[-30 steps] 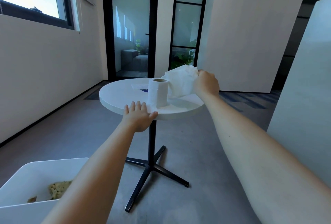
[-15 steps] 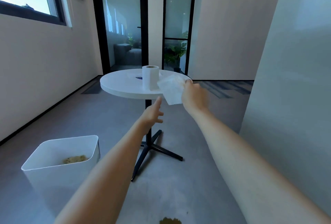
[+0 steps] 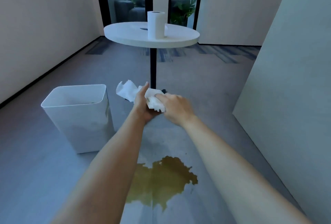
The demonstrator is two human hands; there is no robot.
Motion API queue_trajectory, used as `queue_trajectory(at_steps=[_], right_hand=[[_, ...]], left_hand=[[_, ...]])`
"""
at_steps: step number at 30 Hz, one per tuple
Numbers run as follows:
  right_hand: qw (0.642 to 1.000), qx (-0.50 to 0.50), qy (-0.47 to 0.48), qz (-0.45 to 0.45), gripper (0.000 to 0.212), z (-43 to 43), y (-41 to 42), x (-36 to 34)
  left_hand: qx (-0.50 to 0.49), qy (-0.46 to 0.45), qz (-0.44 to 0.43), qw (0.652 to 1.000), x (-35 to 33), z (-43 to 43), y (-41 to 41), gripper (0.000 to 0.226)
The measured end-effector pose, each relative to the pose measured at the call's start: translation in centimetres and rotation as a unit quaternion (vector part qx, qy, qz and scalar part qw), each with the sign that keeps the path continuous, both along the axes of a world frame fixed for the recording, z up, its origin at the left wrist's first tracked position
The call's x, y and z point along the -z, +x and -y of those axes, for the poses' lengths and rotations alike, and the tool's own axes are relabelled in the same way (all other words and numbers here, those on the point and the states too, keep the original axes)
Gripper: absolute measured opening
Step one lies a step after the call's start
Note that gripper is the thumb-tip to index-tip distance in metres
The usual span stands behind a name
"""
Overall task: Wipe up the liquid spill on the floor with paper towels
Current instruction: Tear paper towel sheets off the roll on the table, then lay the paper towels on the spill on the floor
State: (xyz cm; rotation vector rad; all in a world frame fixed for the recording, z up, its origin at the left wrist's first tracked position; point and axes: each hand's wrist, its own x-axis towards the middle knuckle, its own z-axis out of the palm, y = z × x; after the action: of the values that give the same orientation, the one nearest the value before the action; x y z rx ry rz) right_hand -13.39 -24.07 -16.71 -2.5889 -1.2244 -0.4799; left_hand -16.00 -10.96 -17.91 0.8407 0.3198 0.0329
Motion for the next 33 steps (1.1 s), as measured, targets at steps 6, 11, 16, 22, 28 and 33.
queue_trajectory(at_steps=[6, 11, 16, 22, 28, 33], right_hand=[[0.994, -0.089, -0.064, 0.009, 0.061, 1.1, -1.5, 6.0], [0.982, -0.13, -0.053, -0.128, 0.065, 1.9, -2.3, 9.1], [0.968, -0.013, 0.127, -0.217, 0.043, 0.9, -1.5, 9.1], [0.966, 0.052, 0.165, -0.19, 0.049, -0.1, 0.3, 7.5], [0.963, 0.016, 0.196, -0.183, 0.018, -1.2, 0.0, 6.8], [0.925, -0.048, 0.157, -0.343, 0.058, -3.1, -1.9, 5.8]], left_hand=[[-0.032, 0.052, -0.057, 0.997, 5.6, -1.2, -3.2, 0.027], [0.009, 0.156, -0.061, 0.986, 8.6, -2.2, -4.7, 0.02], [0.028, 0.221, -0.018, 0.975, 8.9, -2.8, -5.7, 0.017], [0.077, 0.267, -0.029, 0.96, 8.3, -2.6, -6.1, 0.031], [0.094, 0.233, -0.032, 0.967, 7.5, -3.1, -7.3, 0.039], [0.078, 0.226, -0.034, 0.97, 6.9, -4.1, -9.2, 0.03]])
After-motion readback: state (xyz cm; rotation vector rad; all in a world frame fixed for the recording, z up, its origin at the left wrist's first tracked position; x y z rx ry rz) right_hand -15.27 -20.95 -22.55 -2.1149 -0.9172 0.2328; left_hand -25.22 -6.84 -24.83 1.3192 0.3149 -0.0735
